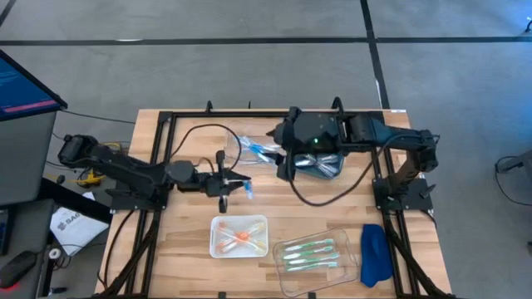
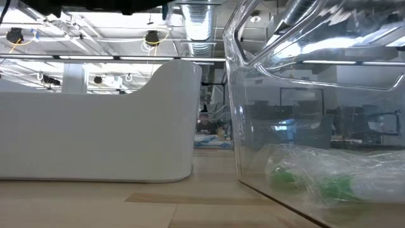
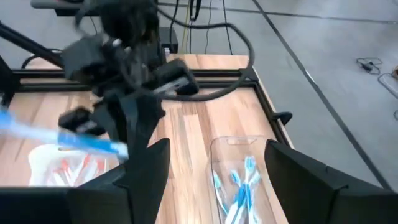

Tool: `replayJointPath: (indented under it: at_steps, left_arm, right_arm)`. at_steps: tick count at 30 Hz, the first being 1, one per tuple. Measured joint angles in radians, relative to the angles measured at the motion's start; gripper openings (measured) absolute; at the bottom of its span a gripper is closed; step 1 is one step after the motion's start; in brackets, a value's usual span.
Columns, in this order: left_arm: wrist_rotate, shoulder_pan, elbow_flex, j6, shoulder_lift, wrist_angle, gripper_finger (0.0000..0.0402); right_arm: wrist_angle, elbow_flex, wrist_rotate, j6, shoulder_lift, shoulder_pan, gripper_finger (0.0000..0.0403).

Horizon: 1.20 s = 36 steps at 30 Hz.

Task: Pick & Place Toothbrushes
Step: Put the blue toothbrush into the top transparent bin

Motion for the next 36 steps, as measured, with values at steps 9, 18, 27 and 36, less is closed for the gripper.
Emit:
replayJointPath:
  at_steps: [9,18,27,36]
  left_arm:
    - [0.276,0.099,-0.06,-0.205,-0.105,0.044,0.0018]
    - [0.486,0.175,-0.138,-0.359,-0.124,0.298,0.0018]
    - [0.585,0.266,-0.137,-0.471,0.0,0.373,0.0018]
    - [0.653,0.289,-0.067,-0.487,0.151,0.385,0.0018]
  right_arm:
    - [0.456,-0.474,0.021,-0.02,-0.198,0.034,0.0254]
    - [1.203,-0.999,0.016,0.016,-0.362,-0.028,0.0254]
    - [1.422,-1.025,-0.082,-0.076,-0.238,0.009,0.0254]
    - [1.381,-1.025,-0.08,-0.153,-0.221,0.046,0.0254]
